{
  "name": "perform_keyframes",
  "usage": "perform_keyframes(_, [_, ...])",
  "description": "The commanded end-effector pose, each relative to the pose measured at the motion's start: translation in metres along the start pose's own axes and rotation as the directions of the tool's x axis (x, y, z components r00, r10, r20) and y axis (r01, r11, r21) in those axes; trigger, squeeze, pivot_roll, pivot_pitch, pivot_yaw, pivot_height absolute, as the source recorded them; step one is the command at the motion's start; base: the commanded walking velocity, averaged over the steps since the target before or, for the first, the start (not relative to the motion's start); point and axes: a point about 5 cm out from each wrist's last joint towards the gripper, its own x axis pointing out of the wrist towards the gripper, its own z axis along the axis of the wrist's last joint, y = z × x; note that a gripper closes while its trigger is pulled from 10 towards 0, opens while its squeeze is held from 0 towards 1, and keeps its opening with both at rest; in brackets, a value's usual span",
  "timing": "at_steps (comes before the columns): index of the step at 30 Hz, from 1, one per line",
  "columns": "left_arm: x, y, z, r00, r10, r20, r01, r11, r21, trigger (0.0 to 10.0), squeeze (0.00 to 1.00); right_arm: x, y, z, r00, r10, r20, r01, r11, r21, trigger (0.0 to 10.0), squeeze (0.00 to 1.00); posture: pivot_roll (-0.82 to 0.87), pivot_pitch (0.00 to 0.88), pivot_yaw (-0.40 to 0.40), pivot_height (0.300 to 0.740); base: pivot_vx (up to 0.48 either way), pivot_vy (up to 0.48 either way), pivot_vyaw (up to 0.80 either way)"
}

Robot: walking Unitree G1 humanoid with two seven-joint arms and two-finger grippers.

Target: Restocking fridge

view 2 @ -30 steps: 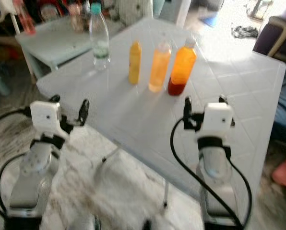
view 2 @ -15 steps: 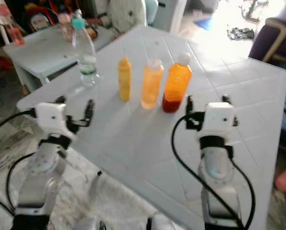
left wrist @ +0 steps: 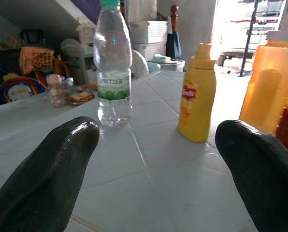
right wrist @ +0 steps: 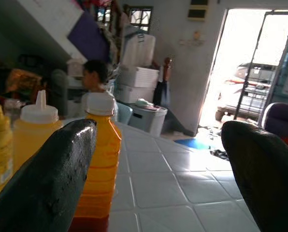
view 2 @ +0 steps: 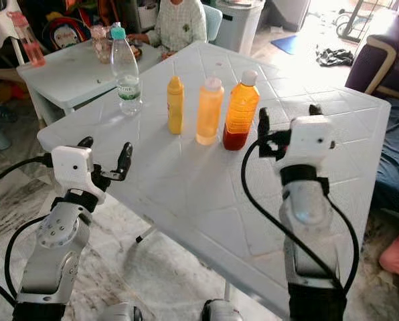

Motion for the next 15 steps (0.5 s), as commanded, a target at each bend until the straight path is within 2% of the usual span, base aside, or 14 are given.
perform_keyframes(1, [0.001,-0.002,0.002,1.000,-0.014,0.006,0.014,1.000,0.004,10.0,0.00,0.011,-0.005,0.003,1.000,0.026,0.017,-0.026,1.000,0.001,10.0,0.00,0.06,0.115,-0.029,0.740,0.000,0.000,0.00])
perform_keyframes(15, [-0.003,0.001,0.004,1.000,-0.009,-0.004,0.009,1.000,0.023,10.0,0.00,0.053,-0.002,0.013,0.985,0.162,0.055,-0.163,0.987,0.007,10.0,0.00,0.10,0.141,-0.021,0.740,0.000,0.000,0.00])
